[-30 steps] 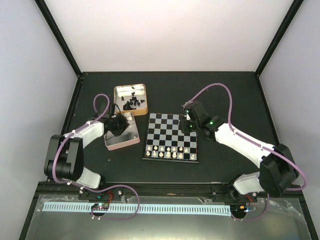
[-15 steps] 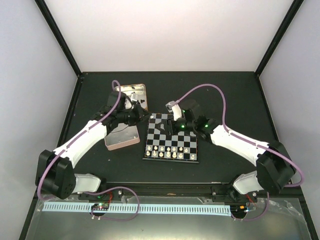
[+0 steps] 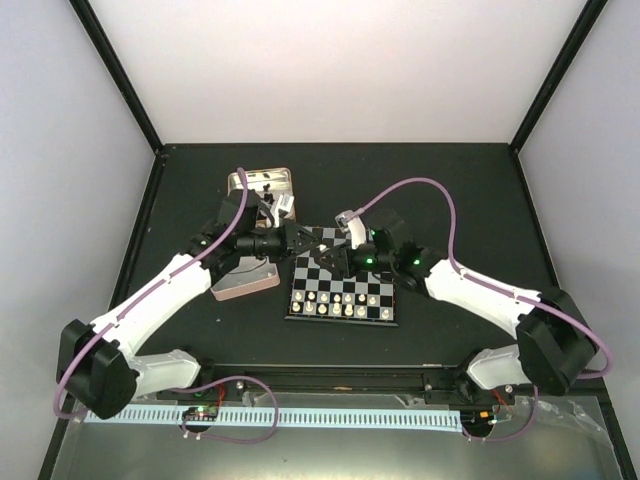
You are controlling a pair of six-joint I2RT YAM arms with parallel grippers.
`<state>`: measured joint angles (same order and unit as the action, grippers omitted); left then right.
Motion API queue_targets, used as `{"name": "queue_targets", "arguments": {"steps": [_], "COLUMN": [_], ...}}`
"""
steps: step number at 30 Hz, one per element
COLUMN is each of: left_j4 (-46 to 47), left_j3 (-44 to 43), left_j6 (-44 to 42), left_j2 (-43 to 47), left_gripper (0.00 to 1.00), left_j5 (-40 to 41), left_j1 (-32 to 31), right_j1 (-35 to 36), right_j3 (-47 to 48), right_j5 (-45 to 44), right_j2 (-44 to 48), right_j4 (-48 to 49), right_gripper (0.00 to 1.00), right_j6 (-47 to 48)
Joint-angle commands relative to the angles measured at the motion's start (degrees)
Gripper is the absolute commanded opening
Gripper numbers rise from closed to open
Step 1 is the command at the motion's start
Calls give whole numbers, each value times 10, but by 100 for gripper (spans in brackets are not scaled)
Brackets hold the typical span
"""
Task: Set up the chess pieces on the board
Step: Place the chess piece on the chessboard.
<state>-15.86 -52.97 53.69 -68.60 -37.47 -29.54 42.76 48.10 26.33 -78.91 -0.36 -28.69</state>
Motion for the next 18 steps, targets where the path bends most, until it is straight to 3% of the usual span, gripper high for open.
{"name": "queue_targets", "arguments": {"steps": [1,9,18], "left_j4": [-2,-11,-3], "left_j3": [8,26,37], "left_j6": [12,13,18], "left_j2": [19,37,45], "left_gripper": [3,3,3], "left_j5": [5,29,13], "left_j1": [-11,-12,-12], "right_j1": [2,2,2], "right_j3": [-8,-25,-18], "right_j5": [24,52,64], "right_j2": [32,59,62], "right_j4": [33,52,70], "right_gripper": [44,49,32], "right_j6": [3,22,10]}}
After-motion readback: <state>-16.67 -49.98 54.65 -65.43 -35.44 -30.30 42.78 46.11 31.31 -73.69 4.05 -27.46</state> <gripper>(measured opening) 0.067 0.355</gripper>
